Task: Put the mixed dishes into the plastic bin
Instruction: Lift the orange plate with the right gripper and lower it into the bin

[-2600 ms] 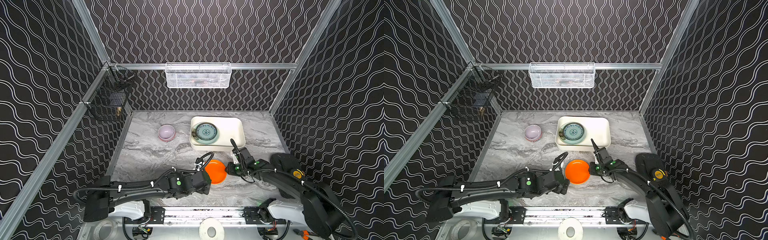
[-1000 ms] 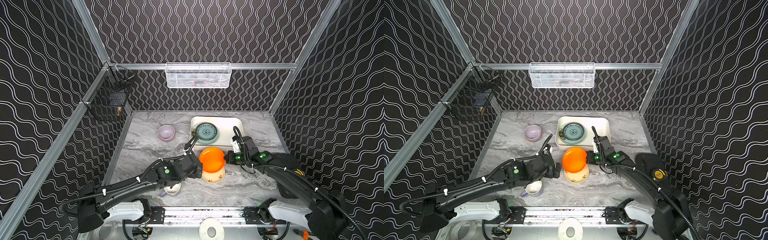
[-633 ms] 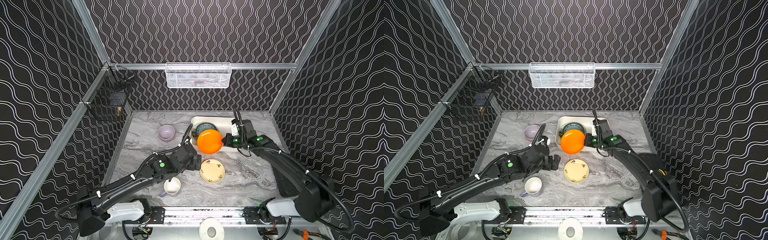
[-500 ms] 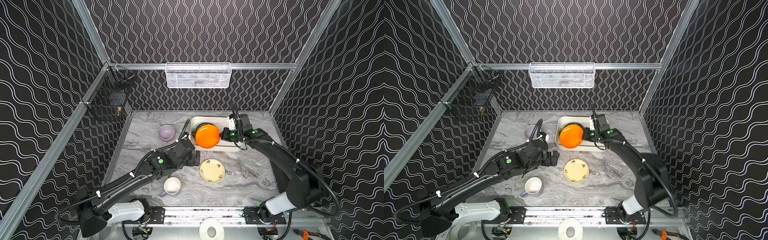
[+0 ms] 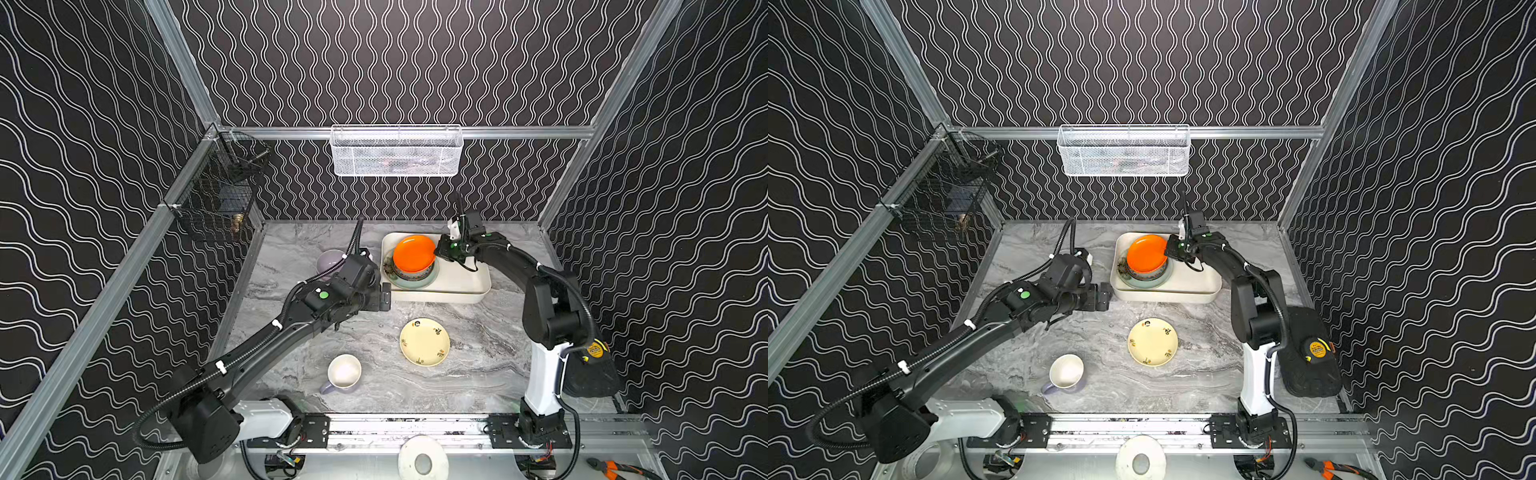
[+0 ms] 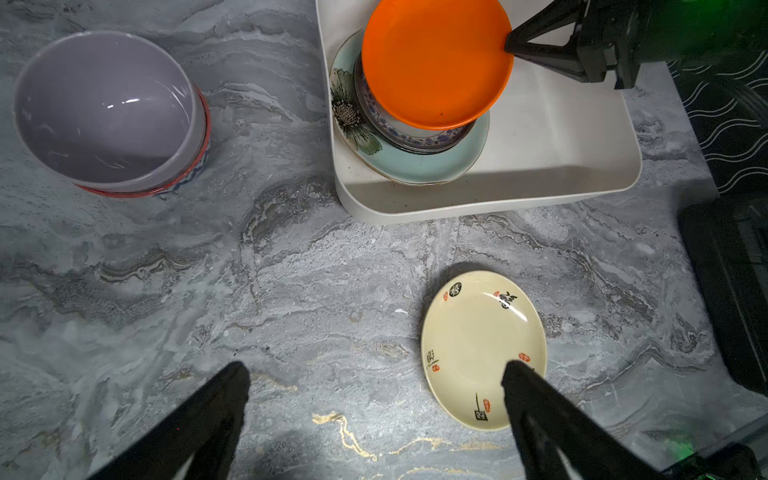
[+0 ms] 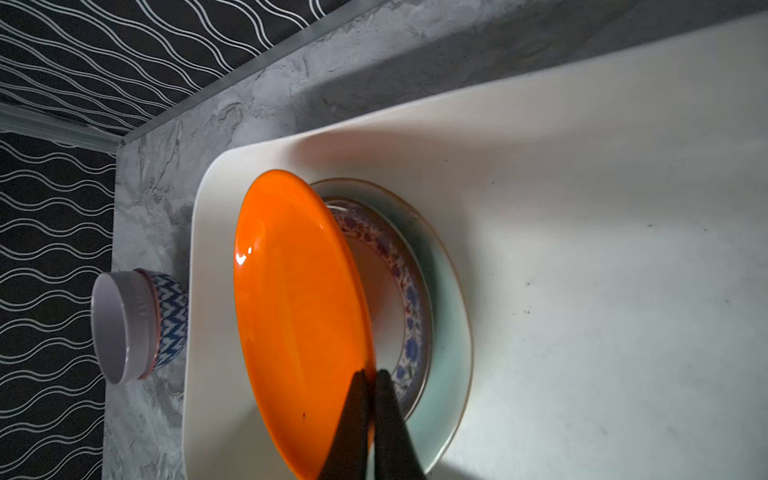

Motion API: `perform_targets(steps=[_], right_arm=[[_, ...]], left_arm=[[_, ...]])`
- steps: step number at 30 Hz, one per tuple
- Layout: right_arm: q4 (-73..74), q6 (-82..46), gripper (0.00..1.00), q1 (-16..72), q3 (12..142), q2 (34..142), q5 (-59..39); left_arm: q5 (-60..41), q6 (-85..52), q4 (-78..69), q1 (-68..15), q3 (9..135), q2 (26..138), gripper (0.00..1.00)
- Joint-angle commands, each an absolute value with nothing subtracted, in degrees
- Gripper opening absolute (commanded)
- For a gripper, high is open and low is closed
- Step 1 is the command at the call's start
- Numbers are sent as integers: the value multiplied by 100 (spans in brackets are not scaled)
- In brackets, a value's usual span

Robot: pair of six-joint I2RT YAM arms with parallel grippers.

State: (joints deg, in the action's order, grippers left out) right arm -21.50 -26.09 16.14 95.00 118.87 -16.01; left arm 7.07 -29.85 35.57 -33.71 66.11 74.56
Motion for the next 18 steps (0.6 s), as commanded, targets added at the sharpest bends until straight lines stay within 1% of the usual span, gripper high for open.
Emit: perform_targets(steps=[1, 4, 12, 17, 18], right_arm=[[-2023, -2554, 0, 1516, 9656, 12088, -1870], [-2022, -2539, 0, 1498, 9728, 12247, -1984], [-1939, -2568, 0, 1515, 9650, 12317, -2075], [-1982, -2564, 11, 1521, 9572, 12232, -1996], [-1990, -2551, 12, 1534, 9563, 12213, -1980]], left_arm=[[268, -2811, 3366, -3168, 6559, 7575, 99], [81, -2827, 3322, -3020, 6539, 7675, 99], [-33, -2873, 3239, -2892, 6489, 7770, 99], [-62, -2892, 3202, -2890, 6438, 7736, 99], [-57, -2892, 3199, -2887, 6434, 7720, 99]])
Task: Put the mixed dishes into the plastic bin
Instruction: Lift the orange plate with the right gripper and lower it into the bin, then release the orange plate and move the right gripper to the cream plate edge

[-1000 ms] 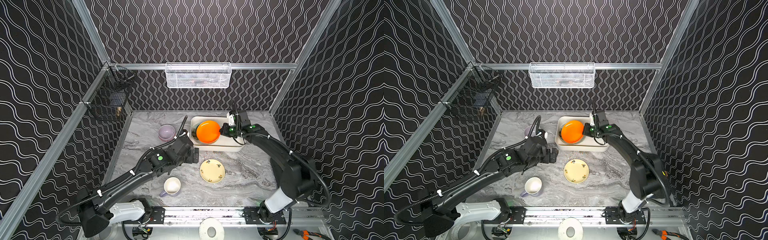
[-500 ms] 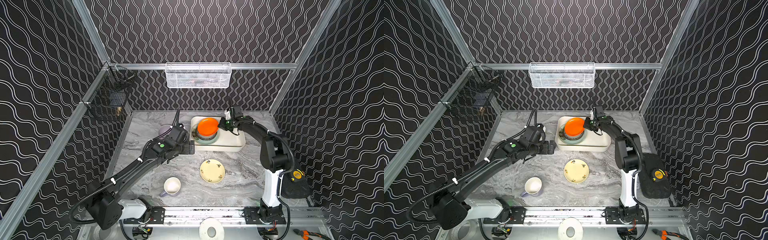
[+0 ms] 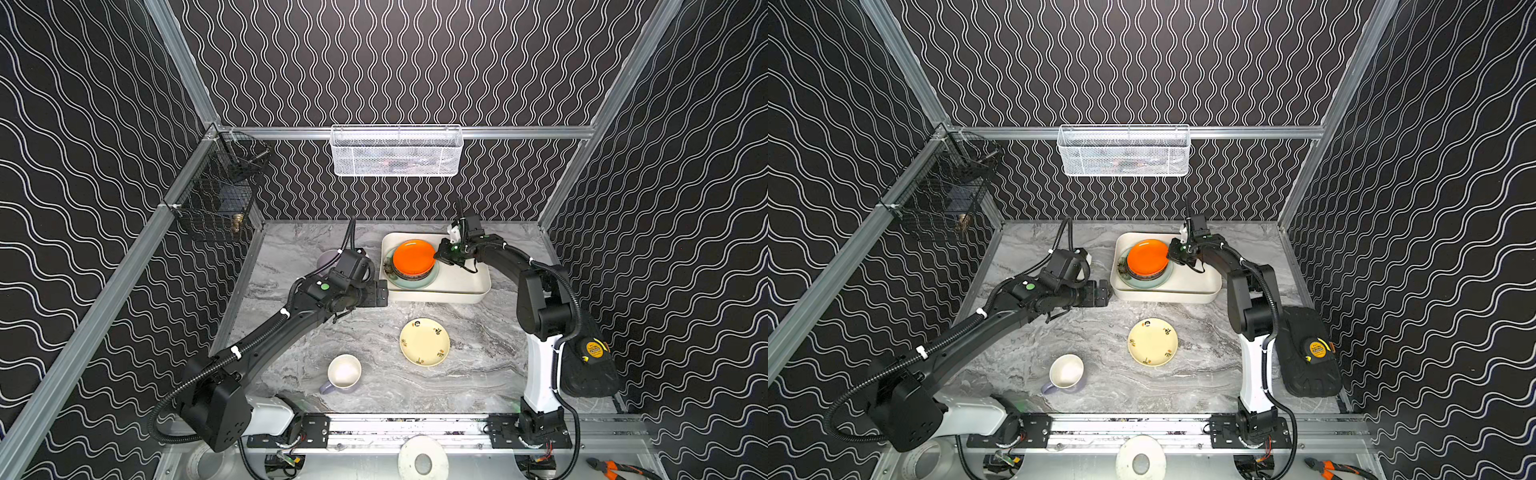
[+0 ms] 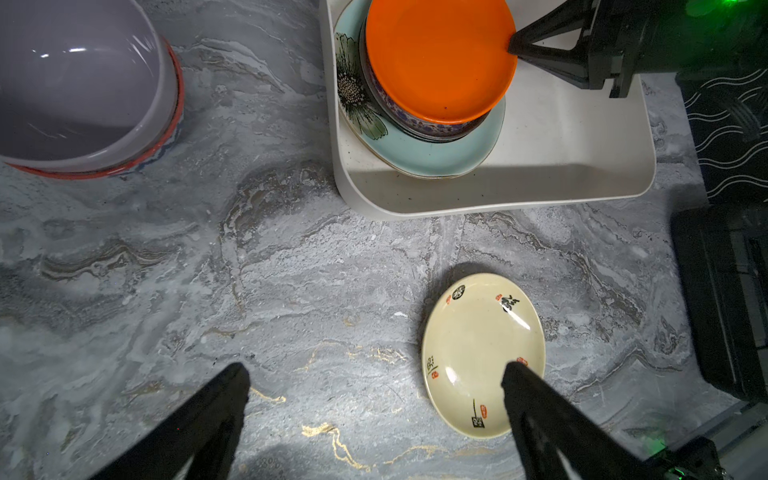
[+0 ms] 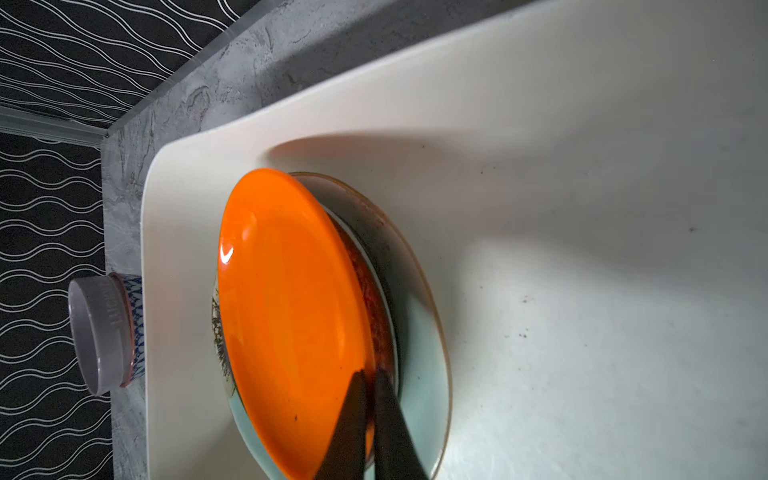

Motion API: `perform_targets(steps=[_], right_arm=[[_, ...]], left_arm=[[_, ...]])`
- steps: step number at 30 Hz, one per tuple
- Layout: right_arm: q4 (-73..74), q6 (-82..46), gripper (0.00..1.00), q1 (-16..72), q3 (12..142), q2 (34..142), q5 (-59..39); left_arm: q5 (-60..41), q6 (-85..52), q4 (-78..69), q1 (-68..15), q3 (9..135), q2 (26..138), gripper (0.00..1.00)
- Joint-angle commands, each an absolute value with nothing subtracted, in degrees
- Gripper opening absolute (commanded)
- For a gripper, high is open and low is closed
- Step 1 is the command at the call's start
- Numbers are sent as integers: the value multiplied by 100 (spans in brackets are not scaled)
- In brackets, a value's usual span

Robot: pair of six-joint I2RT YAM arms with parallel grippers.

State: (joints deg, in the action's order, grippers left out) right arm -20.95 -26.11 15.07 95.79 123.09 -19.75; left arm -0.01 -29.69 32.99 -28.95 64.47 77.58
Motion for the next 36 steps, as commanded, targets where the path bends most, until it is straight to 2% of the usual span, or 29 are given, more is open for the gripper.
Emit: perform_targets(steps=[1, 13, 20, 29, 36], right_arm=[[-2010, -2538, 13, 1539, 9554, 12195, -1964], [-2283, -2443, 22, 1696, 9571, 12173, -1843], [-2346, -2435, 42, 1750, 9466, 12081, -1727], [-2470, -2339, 43, 1749, 9132, 11574, -1643], [-2427, -2238, 40, 1863, 7831, 10204, -1547]], left_arm=[[-58, -2897, 3215, -2888, 6425, 7702, 99], [-120, -2918, 3194, -2883, 6267, 7454, 99], [-127, -2909, 3191, -2889, 6191, 7321, 99], [-199, -2944, 3146, -2888, 6120, 7236, 99], [-357, -3103, 3033, -2904, 5758, 6934, 99]])
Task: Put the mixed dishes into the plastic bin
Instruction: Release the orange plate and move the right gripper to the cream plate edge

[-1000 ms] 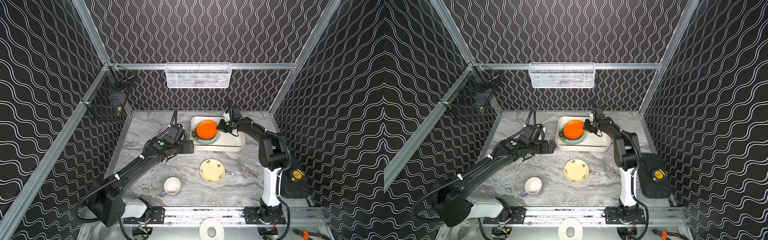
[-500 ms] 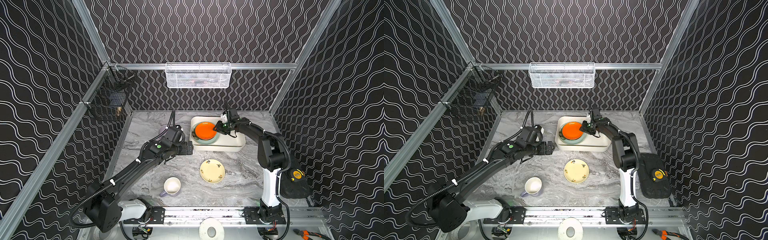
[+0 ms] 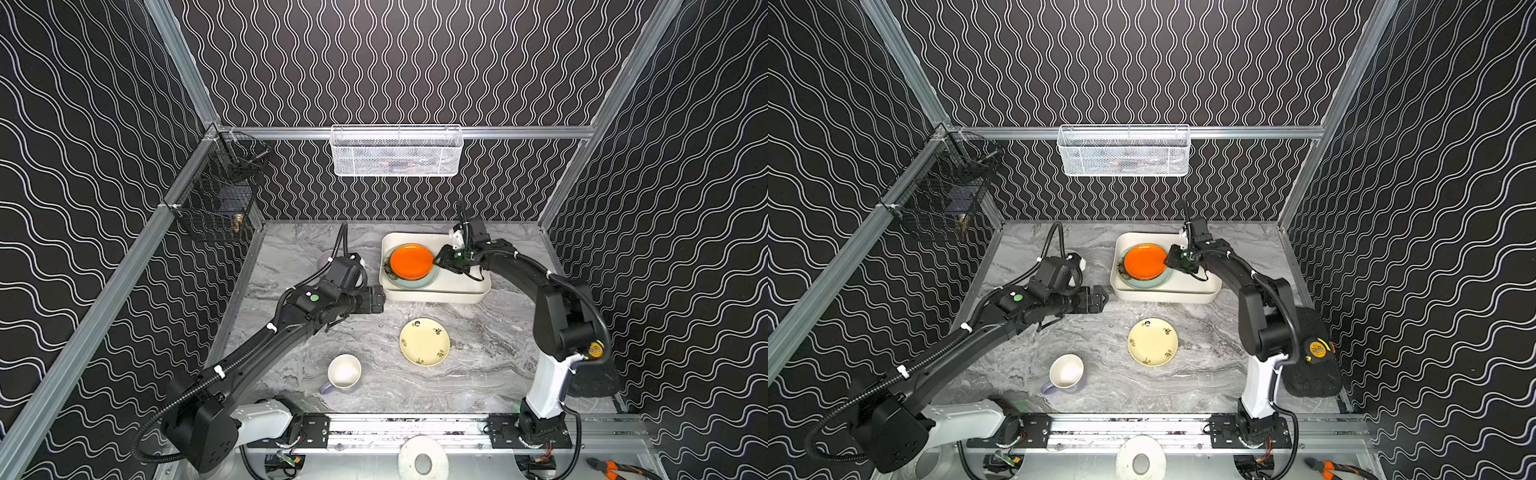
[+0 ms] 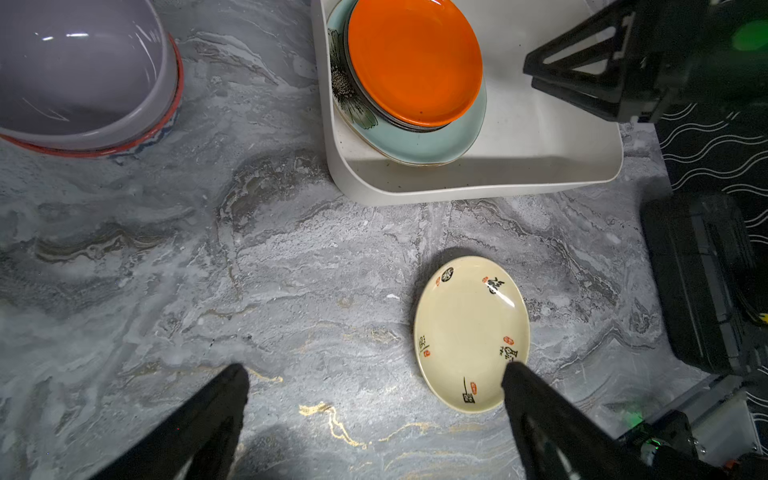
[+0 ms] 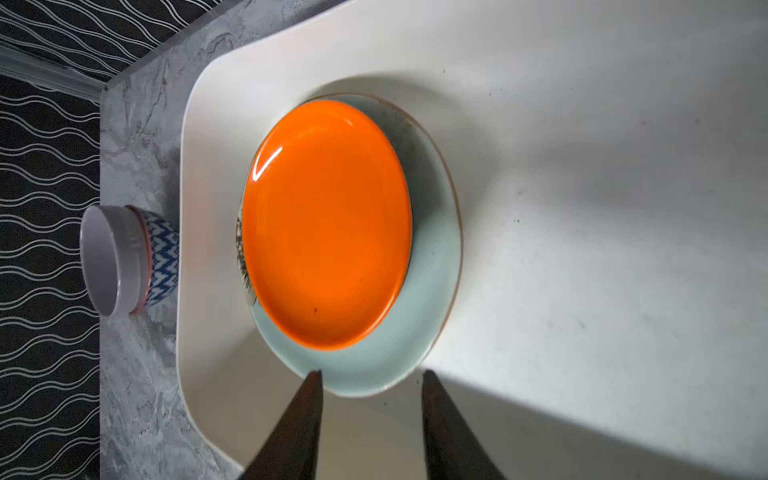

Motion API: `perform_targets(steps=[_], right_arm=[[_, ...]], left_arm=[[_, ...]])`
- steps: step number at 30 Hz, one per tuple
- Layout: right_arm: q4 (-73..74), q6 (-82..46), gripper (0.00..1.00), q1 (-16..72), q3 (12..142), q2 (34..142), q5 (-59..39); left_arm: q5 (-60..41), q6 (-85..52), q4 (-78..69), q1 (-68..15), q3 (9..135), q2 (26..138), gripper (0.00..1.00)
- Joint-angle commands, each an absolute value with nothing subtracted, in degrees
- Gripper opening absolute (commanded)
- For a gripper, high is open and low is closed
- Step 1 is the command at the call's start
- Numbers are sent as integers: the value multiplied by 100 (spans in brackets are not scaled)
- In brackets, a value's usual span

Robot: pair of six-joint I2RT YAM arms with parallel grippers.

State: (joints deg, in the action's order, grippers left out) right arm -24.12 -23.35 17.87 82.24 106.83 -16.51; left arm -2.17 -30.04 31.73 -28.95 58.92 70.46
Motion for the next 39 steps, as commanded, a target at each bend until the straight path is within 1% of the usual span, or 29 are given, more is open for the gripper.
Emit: perform_targets(steps=[1, 5, 9, 17, 24, 30, 34, 36, 39], right_arm=[[-2394, -2246, 40, 1908, 7583, 9945, -1520], [-2298, -2361, 40, 2154, 6416, 8845, -1360], [-2116, -2622, 40, 2383, 5193, 7961, -1255], [-1478, -2980, 38, 2470, 3458, 7111, -1462], [-1009, -3134, 36, 2683, 2865, 6965, -1695], [-755, -3135, 35, 2732, 2782, 7277, -1667], [-519, -3166, 34, 2742, 2777, 7541, -1828], [-482, -3174, 32, 2742, 2803, 7642, -1816], [-534, -3158, 22, 2741, 2860, 7722, -1709]], left_arm=[[-405, -3136, 2994, -2910, 5677, 6879, 99], [-368, -3359, 2938, -3166, 5411, 6694, 99], [110, -3640, 2988, -3842, 5211, 6493, 99], [878, -4492, 2882, -5297, 4640, 6530, 99], [1442, -4933, 2968, -6186, 4705, 6959, 99], [1630, -5009, 3059, -6337, 4841, 7026, 99], [1720, -4974, 3138, -6337, 4908, 7004, 99], [1774, -4953, 3192, -6337, 4952, 7016, 99], [1836, -4924, 3234, -6337, 4975, 7031, 99]])
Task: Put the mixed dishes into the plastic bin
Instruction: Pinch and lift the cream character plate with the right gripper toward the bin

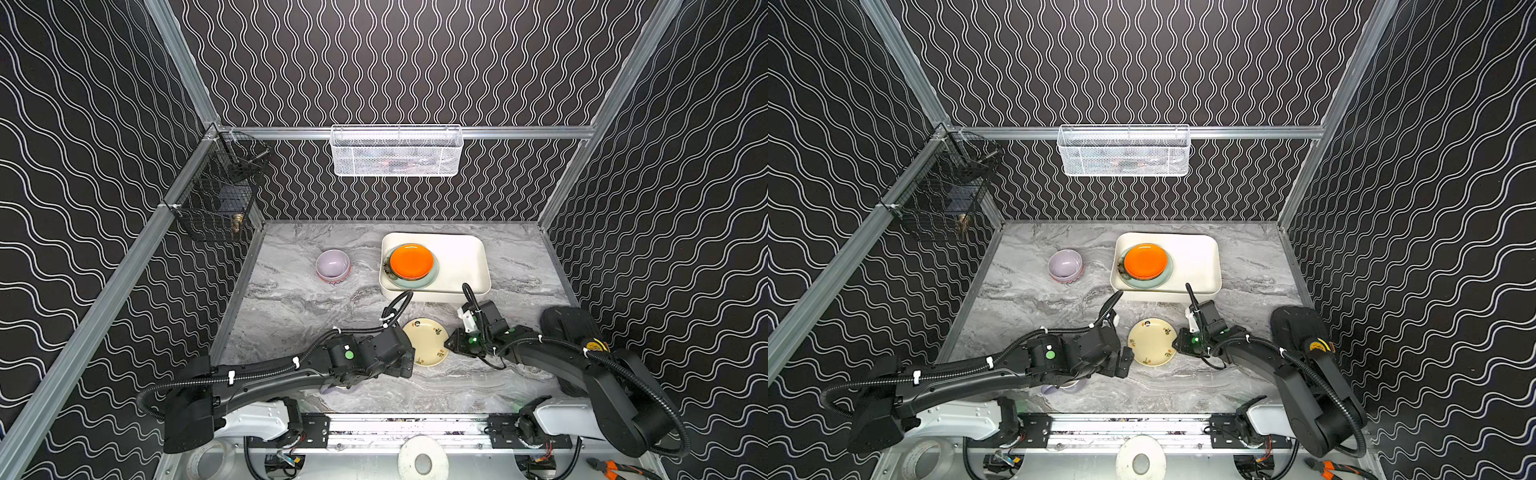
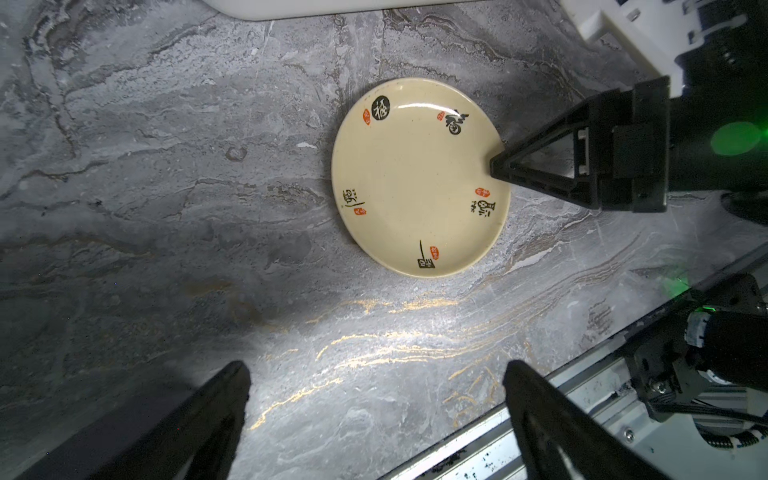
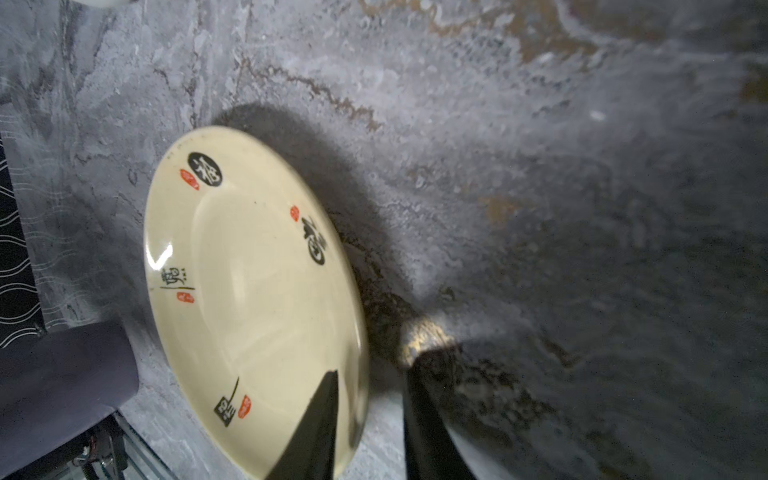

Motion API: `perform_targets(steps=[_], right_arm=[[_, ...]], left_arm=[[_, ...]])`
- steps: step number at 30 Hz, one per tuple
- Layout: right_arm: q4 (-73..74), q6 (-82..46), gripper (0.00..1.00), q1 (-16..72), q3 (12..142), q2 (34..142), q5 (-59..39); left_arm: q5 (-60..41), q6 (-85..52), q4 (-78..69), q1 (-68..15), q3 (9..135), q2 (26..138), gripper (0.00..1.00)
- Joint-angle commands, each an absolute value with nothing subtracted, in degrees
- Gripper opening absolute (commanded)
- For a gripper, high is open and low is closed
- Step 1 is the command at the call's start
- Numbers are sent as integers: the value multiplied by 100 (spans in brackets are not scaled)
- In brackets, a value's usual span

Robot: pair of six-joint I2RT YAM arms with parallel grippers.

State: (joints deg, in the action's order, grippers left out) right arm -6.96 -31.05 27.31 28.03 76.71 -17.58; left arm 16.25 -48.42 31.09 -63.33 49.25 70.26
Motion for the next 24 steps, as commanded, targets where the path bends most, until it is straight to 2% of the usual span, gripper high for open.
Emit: perform_targets(steps=[1, 4, 8, 13, 17, 24], right_arm=[[-578, -3140, 18, 2742, 2889, 7731, -1681], [-734, -3098, 9, 2740, 2959, 7687, -1622], [-1021, -3095, 4, 2742, 3103, 7395, -1719], [-1572, -3101, 4, 2741, 3495, 6767, -1824], [-2016, -3061, 4, 2743, 4063, 6512, -1756], [-2130, -2878, 5, 2651, 5170, 7079, -1067]], left_arm=[[1846, -4904, 3249, -6337, 4972, 7027, 99], [1900, -4846, 3265, -6337, 4998, 7056, 99], [2000, -4740, 3373, -6331, 5095, 7059, 99], [2205, -4571, 3584, -6228, 5236, 6749, 99], [2143, -4360, 3684, -5845, 5313, 6404, 99], [1711, -3993, 3656, -5216, 5434, 6246, 99]])
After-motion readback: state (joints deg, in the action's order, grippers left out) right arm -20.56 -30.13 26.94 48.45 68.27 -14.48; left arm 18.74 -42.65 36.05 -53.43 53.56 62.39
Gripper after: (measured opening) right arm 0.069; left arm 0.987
